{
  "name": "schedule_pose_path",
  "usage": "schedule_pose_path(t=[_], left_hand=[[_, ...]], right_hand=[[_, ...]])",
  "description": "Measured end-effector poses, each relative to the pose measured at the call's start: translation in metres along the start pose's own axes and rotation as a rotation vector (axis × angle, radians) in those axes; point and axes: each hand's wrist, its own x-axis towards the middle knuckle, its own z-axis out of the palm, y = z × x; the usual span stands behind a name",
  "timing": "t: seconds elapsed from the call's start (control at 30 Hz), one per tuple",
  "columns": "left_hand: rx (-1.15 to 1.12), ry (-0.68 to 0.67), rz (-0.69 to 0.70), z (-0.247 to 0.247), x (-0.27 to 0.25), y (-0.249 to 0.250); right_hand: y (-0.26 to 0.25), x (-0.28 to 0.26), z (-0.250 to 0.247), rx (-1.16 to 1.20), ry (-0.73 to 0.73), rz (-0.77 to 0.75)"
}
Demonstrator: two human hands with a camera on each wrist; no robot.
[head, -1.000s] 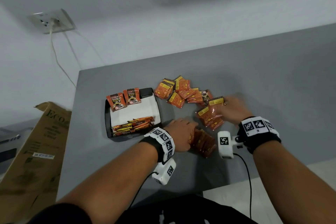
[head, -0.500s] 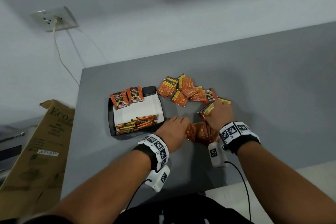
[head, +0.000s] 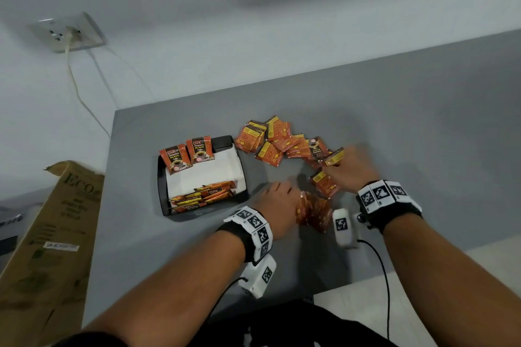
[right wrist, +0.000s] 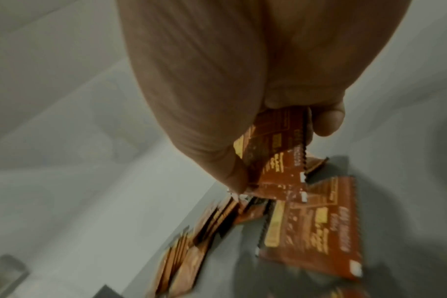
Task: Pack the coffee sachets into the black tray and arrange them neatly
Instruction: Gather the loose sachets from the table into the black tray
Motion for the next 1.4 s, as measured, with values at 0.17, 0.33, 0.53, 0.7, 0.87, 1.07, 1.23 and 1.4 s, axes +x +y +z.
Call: schedule_pose_path(t=[0.17, 0.33, 0.53, 0.7, 0.87, 1.07, 1.23, 1.4], left_hand=[[-0.232, 0.011, -0.047, -0.008, -0.005, -0.011], [-0.099, -0.071, -0.026, -0.024, 0.001, -0.008], [0.009, -0.142, 0.048, -0.014, 0.008, 0.005], [0.045, -0.085, 0.03, -0.006, 0.002, 0.006], [-0.172, -0.063, -0.068, -0.006, -0.003, 0.004], [-0.119, -0.12, 0.015, -0.026, -0.004, 0.002], [-0.024, -0.183, 0.14, -0.025, 0.01, 0.016], [0.047, -0.203, 0.179, -0.016, 0.019, 0.025]], right_hand=[[0.02, 0.005, 0.037, -0.188, 0.022, 0.137], [0.03, 0.016, 0.051, -0.36, 0.018, 0.104], [0.024, 0.009, 0.053, -0.229, -0.014, 0.032], [0.021, 0.009, 0.032, 0.172, 0.05, 0.094], [0.023, 0.031, 0.008, 0.153, 0.101, 0.153], [0.034, 0.047, 0.024, -0.22, 0.016, 0.288], [0.048, 0.047, 0.023, -0.311, 0.014, 0.259], [0.032, 0.009, 0.002, -0.043, -0.007, 0.171]])
